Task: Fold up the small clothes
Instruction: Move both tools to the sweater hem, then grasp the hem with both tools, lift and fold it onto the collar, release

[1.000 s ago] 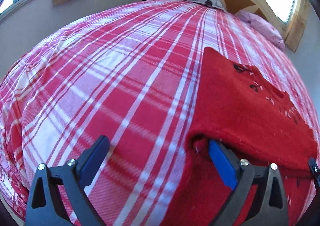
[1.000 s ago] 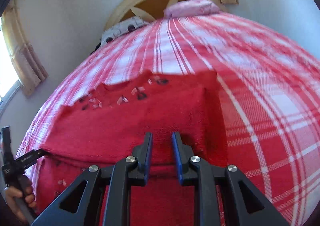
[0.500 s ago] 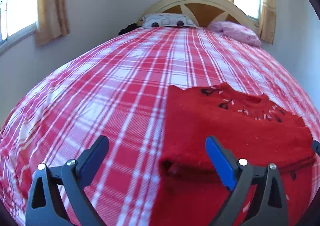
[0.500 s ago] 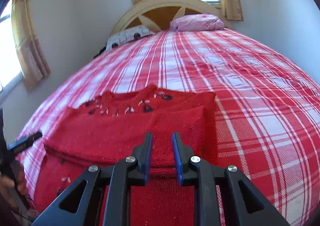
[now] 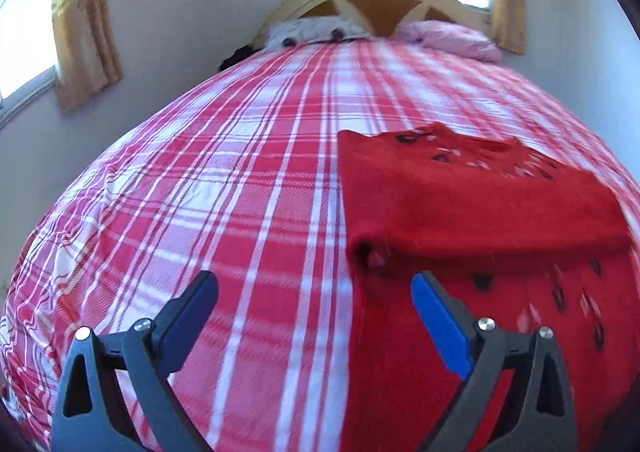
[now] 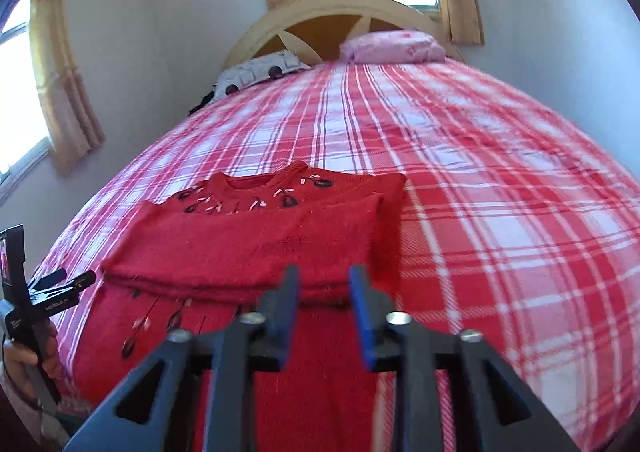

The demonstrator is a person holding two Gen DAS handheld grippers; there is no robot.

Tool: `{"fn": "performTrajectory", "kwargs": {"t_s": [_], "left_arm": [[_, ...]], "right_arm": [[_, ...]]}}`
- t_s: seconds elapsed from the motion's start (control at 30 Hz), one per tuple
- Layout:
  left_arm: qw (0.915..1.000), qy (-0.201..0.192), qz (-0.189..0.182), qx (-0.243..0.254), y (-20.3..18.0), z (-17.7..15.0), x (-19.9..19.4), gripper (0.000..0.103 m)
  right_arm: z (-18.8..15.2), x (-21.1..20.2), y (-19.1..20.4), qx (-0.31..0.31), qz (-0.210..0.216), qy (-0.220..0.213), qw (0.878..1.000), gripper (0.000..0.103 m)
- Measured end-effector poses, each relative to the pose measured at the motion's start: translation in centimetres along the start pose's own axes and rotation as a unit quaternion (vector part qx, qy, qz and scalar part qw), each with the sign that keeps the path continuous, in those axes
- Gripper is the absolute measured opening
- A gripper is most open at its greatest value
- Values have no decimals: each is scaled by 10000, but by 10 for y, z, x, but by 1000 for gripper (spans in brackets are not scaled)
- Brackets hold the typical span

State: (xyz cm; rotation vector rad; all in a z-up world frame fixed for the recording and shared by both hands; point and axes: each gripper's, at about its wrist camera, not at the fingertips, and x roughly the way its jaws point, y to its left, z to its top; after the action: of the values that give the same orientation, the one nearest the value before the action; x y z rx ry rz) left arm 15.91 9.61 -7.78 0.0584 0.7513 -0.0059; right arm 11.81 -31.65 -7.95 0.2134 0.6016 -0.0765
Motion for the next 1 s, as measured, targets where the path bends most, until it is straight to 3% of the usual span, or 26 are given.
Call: {"fn": "performTrajectory", "kwargs": {"t_s": [0.03,0.07,0.33,0.53,0.63,0.77,0.9,1.0], "left_arm": [[9999,-50,-112,87,5,-9,-10,100],[9997,-60,-181,150,6,-13,-16,100],[9941,279,-833,629,19,-62,-51,100],[9851,737,-1246,933,3,-107,-64,100],[9800,1057,-1445,873,-9,-124,-58,100],[9752,1353,-1588,743,-19,-141,-45,99],[9645,1834,-1874,302,-21,-159,-24,94],[9585,1938,-2091,-66,-14,-158,-19,90]], "right_arm": [[-7,-13,-3,-27,26,-12,10000,62],[-12,-21,-6,-33,46,-13,10000,63],[-69,-76,-28,-91,-76,465,9988,63],[-127,-91,-42,639,408,1097,9911,63],[-158,-93,-40,848,504,1361,9858,63],[-175,-88,-34,987,721,1630,9790,62],[-186,-78,-23,848,744,1813,9769,62],[-196,-70,-19,874,803,2024,9721,60]]}}
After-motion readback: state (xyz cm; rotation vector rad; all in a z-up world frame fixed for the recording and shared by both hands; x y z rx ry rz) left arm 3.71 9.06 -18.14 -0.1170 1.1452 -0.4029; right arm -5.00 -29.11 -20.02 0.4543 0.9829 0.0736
